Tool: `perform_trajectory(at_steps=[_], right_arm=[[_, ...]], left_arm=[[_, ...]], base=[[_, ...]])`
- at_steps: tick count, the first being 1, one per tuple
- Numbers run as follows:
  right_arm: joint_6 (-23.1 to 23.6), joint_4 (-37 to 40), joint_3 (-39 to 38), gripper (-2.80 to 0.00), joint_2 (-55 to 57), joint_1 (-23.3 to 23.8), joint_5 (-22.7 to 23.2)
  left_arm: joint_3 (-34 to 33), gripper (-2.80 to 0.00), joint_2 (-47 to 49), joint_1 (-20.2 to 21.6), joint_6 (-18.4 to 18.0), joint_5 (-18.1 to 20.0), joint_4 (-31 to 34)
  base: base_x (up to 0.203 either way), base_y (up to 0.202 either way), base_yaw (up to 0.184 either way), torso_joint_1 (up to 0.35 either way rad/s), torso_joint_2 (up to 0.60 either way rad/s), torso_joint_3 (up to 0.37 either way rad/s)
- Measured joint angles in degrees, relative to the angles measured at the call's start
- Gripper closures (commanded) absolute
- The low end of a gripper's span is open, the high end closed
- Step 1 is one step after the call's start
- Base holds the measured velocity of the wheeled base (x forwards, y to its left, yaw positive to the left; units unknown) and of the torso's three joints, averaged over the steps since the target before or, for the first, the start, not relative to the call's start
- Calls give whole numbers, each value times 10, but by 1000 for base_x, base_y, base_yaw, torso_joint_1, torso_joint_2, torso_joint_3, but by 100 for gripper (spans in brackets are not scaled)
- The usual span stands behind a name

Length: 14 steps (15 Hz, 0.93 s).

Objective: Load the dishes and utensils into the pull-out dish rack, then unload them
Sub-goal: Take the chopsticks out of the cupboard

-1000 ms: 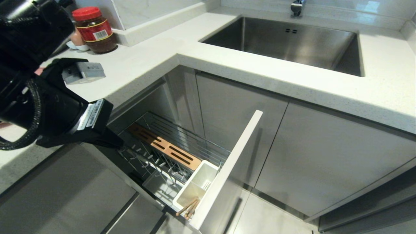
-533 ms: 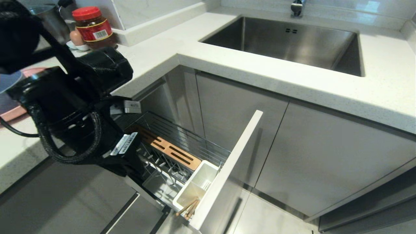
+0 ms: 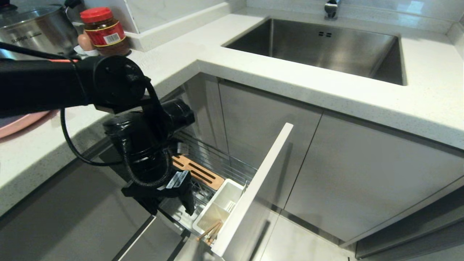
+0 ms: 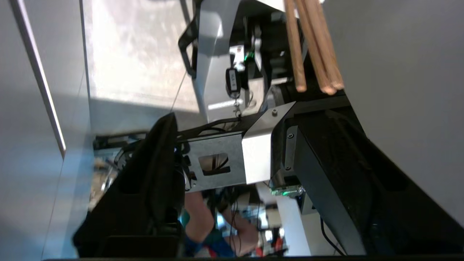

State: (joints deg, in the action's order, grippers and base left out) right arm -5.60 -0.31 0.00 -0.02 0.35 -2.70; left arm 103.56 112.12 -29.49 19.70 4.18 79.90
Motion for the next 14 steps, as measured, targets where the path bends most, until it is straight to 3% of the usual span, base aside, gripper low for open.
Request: perform_trajectory(at_steps=[14], right_arm=[[0,0,0,0,0,0,0]], left_arm=[[5,-280,147,-6,-8,12,1]], base=[[0,0,0,0,0,0]])
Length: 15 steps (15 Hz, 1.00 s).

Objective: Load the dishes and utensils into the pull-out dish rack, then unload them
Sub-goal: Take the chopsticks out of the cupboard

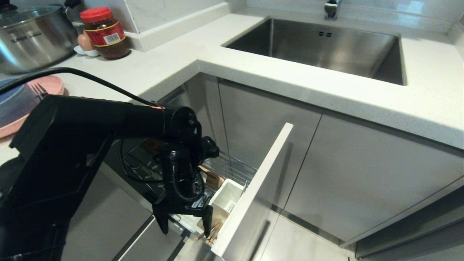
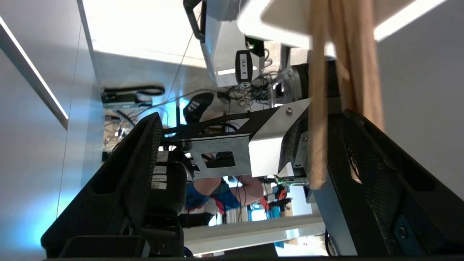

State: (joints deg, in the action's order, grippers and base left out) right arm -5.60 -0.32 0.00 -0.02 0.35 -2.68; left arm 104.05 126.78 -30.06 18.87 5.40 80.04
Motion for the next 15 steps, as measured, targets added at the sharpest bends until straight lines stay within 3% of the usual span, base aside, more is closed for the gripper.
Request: perform_trajectory(at_steps=[10,15], right_arm=[[0,0,0,0,0,0,0],[0,0,0,0,0,0,0]], left_arm=[[3,-280,32,1,-3,-5,15],[11,-280,40,12,-25,-6,31]], base=[[0,0,0,0,0,0],[0,0,0,0,0,0]])
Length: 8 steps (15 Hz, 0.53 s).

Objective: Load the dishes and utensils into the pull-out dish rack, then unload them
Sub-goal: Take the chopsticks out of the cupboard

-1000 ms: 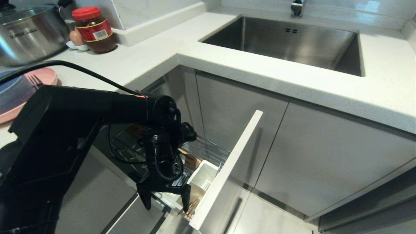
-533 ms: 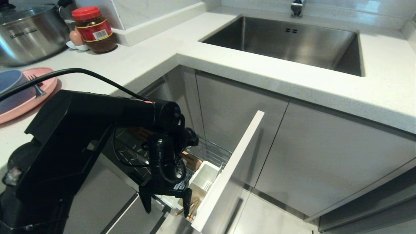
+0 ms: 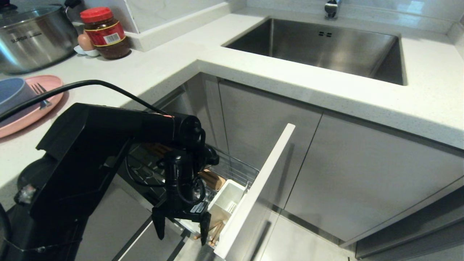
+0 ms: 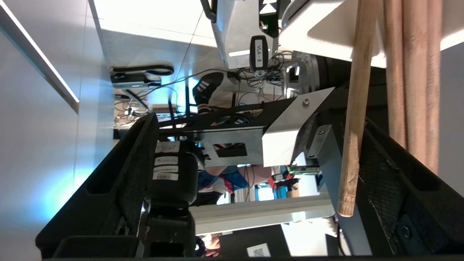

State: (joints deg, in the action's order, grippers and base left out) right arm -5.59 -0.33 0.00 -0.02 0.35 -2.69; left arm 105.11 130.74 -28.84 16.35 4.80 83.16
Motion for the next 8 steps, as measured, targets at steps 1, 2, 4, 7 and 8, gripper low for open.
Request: perform_trajectory(at_steps=[1,2,4,7,8], right_arm=[[0,0,0,0,0,0,0],[0,0,0,0,0,0,0],[0,0,0,0,0,0,0],[0,0,0,0,0,0,0],[0,0,0,0,0,0,0]], left_arm=[[0,-280,0,1,-5,0,3],[1,-280,1,2,-12,0,5],[2,-280,4,2,-21,1,8],[15,-280,13,0,-21,5,10],[18,-280,18,-1,-21,5,10]], base=[[0,0,0,0,0,0],[0,0,0,0,0,0],[0,0,0,0,0,0],[0,0,0,0,0,0],[0,0,0,0,0,0]])
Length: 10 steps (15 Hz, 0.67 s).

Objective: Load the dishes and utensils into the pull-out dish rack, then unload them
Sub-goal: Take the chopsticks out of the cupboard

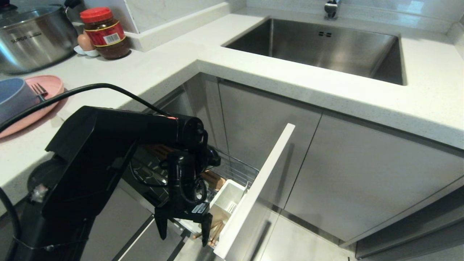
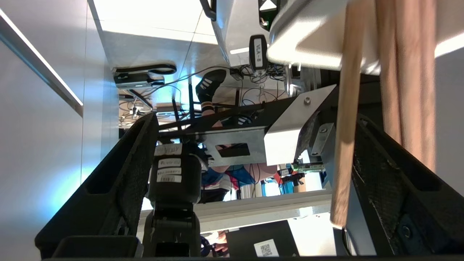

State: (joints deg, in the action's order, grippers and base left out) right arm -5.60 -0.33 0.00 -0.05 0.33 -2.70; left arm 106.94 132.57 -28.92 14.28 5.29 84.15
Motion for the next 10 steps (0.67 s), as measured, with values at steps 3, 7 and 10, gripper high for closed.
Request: perform_trajectory(at_steps=[3,7,10], right_arm=[[0,0,0,0,0,0,0],[0,0,0,0,0,0,0],[0,0,0,0,0,0,0]], left_arm=[[14,-280,14,-1,0,0,0],[23,0,23,-2,1,0,1],[30,0,25,-5,4,1,12]], base=[[0,0,0,0,0,0],[0,0,0,0,0,0],[0,0,0,0,0,0]])
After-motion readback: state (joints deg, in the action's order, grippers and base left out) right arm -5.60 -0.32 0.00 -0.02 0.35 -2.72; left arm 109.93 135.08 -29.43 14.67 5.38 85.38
